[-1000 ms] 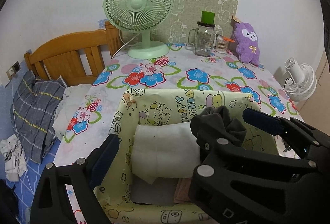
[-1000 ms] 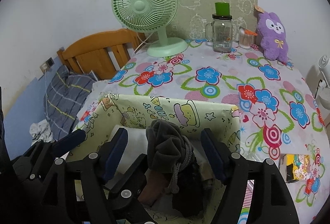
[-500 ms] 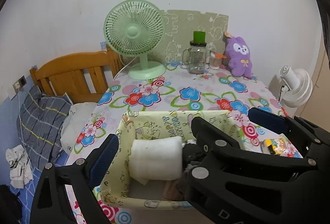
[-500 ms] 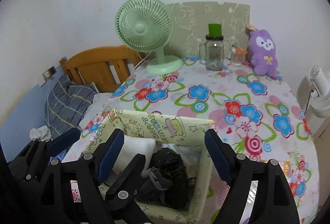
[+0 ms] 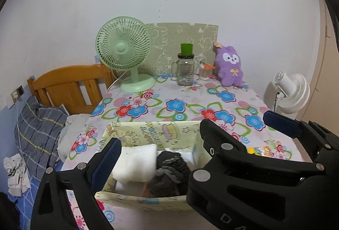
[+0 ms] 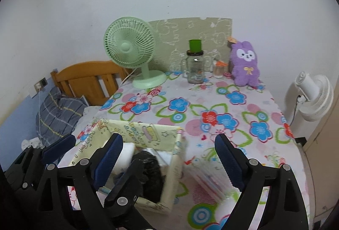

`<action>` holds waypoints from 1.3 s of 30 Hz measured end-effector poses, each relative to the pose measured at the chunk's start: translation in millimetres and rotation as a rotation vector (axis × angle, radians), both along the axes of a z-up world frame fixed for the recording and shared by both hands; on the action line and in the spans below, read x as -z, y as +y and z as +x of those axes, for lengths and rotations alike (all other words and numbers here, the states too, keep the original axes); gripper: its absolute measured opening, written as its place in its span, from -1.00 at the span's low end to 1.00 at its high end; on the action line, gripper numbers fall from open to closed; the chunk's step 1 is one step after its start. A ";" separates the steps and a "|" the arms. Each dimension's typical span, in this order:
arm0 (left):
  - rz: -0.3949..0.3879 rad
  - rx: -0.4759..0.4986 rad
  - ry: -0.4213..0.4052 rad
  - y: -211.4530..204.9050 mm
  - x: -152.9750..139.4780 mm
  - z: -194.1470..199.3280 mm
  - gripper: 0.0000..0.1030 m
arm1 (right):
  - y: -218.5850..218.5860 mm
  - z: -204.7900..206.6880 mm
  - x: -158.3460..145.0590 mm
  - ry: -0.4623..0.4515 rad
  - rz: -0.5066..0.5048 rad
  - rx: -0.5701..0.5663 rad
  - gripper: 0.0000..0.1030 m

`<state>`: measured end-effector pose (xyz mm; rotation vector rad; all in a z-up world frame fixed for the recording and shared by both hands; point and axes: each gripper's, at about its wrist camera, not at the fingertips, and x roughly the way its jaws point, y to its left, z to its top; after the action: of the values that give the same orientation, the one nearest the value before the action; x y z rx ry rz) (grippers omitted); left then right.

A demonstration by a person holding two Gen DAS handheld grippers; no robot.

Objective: Organize soft objects
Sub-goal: 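Withdraw both open tools from the box toward the remaining bed items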

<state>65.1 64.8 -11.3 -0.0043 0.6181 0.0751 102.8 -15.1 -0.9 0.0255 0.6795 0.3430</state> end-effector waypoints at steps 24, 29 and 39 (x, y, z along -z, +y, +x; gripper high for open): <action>-0.024 0.105 -0.022 -78.9 -2.2 -4.6 0.90 | -85.4 -17.5 -6.3 -0.050 -0.038 0.150 0.80; -0.017 0.118 -0.018 -91.4 2.3 -5.1 0.90 | -96.9 -19.2 -2.4 -0.049 -0.046 0.164 0.83; -0.033 0.143 0.021 -113.3 19.0 -0.3 0.90 | -119.4 -19.3 13.3 -0.026 -0.055 0.191 0.85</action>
<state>64.9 -48.6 -30.3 0.0091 0.6392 -0.0729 83.6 -134.6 -14.2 0.0328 0.6544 0.1405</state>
